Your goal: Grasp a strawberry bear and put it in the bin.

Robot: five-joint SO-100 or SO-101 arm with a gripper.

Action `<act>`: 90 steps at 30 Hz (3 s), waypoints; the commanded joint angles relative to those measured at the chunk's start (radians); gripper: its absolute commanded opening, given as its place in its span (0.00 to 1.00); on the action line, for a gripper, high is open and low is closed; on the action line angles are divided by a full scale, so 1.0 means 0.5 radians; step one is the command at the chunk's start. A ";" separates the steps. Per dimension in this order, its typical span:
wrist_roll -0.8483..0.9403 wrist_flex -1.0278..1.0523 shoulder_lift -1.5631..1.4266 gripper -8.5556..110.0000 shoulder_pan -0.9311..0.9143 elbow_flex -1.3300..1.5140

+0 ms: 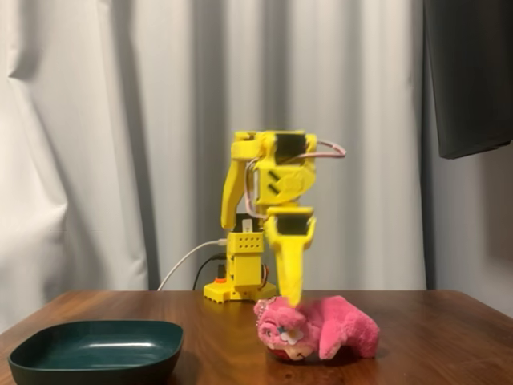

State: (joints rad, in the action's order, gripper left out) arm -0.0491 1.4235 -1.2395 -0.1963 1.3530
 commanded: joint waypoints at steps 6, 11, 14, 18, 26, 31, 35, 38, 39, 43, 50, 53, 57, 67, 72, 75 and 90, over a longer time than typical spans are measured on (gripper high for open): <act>-0.025 0.123 0.028 0.36 -0.230 -0.184; -0.067 0.129 0.064 0.36 -0.252 -0.193; -0.067 0.120 0.129 0.36 -0.233 -0.193; -0.067 0.089 0.193 0.36 -0.199 -0.163; -0.067 0.107 0.356 0.36 -0.163 -0.319; -0.067 0.110 0.426 0.30 -0.178 -0.344; -0.067 0.110 0.463 0.07 -0.166 -0.374; -0.067 0.114 0.469 0.07 -0.141 -0.393; -0.067 0.114 0.469 0.07 -0.132 -0.399; -0.077 0.184 0.460 0.07 -0.117 -0.463; -0.187 0.129 -0.064 0.07 -0.117 -0.092; -0.206 -0.040 -0.721 0.07 -0.110 0.362; -0.169 0.110 -1.282 0.07 -0.104 0.411; 0.083 -0.021 -1.706 0.07 0.525 0.623; 0.405 -0.255 -1.709 0.07 1.083 0.752; 0.549 -0.433 -1.681 0.07 1.255 0.850; 0.552 -0.291 -0.687 0.07 1.270 -0.175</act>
State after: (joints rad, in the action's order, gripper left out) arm 0.2347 1.2609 -1.6690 0.4218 1.4650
